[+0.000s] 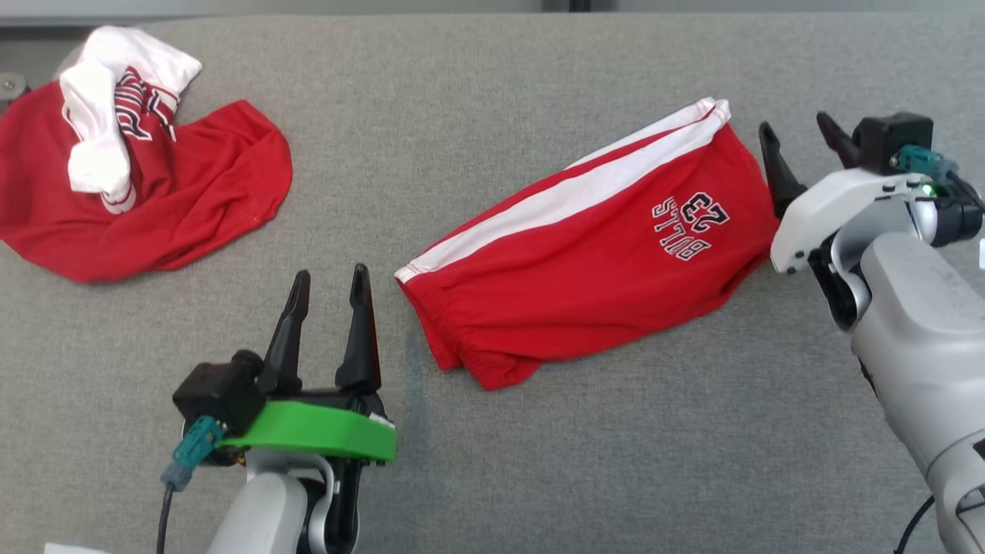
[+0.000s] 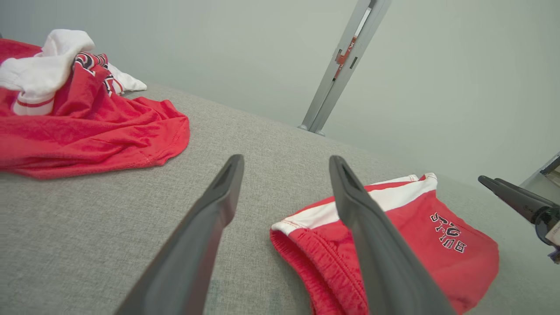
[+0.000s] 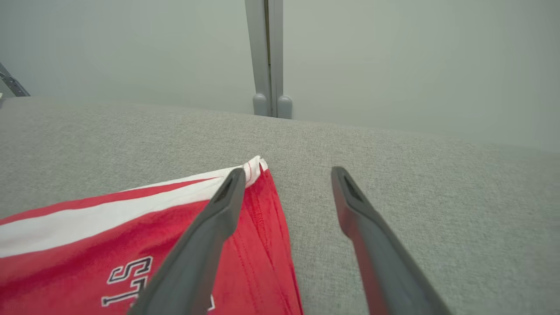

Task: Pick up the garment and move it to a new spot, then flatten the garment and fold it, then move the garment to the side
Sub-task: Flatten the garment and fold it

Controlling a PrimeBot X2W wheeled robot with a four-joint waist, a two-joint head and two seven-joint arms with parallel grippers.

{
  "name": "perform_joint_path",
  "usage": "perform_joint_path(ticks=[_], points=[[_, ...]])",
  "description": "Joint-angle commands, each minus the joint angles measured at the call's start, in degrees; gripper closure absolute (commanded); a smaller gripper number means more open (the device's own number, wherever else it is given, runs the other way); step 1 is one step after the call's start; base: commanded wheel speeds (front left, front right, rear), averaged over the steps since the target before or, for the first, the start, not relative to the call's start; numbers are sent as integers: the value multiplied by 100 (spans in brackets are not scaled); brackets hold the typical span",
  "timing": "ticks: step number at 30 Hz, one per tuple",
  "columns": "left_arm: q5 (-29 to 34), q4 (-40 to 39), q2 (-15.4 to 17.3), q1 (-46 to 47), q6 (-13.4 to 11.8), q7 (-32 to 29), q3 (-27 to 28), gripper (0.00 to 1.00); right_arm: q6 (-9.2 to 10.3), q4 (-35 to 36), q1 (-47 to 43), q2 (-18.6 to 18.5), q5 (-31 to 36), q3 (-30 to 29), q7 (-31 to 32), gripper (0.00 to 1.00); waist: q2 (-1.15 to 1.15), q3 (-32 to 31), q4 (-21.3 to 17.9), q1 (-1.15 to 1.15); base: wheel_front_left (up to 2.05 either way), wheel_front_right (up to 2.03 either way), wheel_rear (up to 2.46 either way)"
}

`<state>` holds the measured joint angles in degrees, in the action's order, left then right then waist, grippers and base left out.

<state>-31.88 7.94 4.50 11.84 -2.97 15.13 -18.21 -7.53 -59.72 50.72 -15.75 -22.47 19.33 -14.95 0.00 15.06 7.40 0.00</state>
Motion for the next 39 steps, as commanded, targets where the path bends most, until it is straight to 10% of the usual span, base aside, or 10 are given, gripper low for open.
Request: perform_joint_path(ticks=[1,27,29,32,39], points=[[68,-54,39,-134,28,2,70,0,8,-44,-132,-42,-115,86,64,0,0,-228,-89,0,0,0,0],[285,-429,-148,-540,53,3,253,0,3,-341,-228,-486,-1458,1284,2601,0,0,-14,557,0,0,0,0],[301,-439,-151,-551,39,3,256,0,3,-330,-258,-475,-1533,1326,2680,52,0,-37,558,0,0,0,0],[313,-452,-154,-566,48,3,240,0,3,-296,-275,-474,-1637,1349,2585,100,0,-71,522,0,0,0,0],[335,-366,-156,-536,97,3,216,0,9,-209,-346,-436,-1897,1227,1978,100,0,-203,250,0,0,0,0]])
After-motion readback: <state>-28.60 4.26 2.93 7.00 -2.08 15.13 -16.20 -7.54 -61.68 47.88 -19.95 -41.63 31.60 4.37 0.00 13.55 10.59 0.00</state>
